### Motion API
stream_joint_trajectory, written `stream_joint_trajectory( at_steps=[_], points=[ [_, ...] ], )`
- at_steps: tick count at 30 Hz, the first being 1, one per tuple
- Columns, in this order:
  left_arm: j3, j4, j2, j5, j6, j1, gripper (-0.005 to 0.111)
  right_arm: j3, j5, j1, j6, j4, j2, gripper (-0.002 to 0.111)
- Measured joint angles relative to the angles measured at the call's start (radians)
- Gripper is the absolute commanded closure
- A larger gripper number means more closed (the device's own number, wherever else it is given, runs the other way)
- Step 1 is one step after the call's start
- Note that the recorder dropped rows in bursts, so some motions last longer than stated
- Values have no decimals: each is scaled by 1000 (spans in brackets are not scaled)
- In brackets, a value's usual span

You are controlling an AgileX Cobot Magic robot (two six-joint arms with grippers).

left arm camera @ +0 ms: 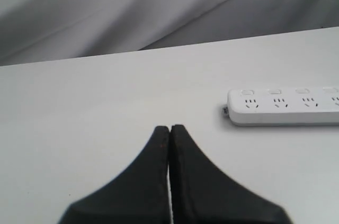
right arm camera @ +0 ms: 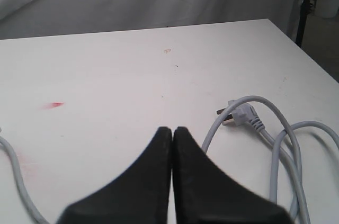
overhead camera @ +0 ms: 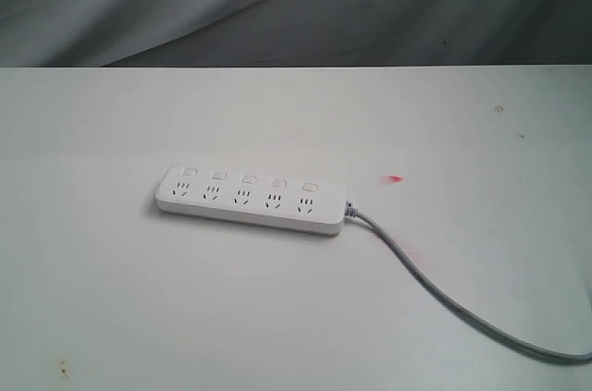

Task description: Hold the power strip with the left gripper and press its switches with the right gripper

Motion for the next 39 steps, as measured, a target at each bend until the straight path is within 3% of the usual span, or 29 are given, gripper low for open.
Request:
stream_joint_trajectory(
  at_steps=[4, 9, 39],
  points=[
    [0, 2, 0, 56, 0, 2, 106, 0, 0, 0, 0, 0, 0, 108],
    [0, 39, 0, 89, 0, 52, 106, 0, 0, 0, 0, 0, 0, 108],
    [0, 41, 0, 91, 0, 52, 106, 0, 0, 0, 0, 0, 0, 108]
  ],
)
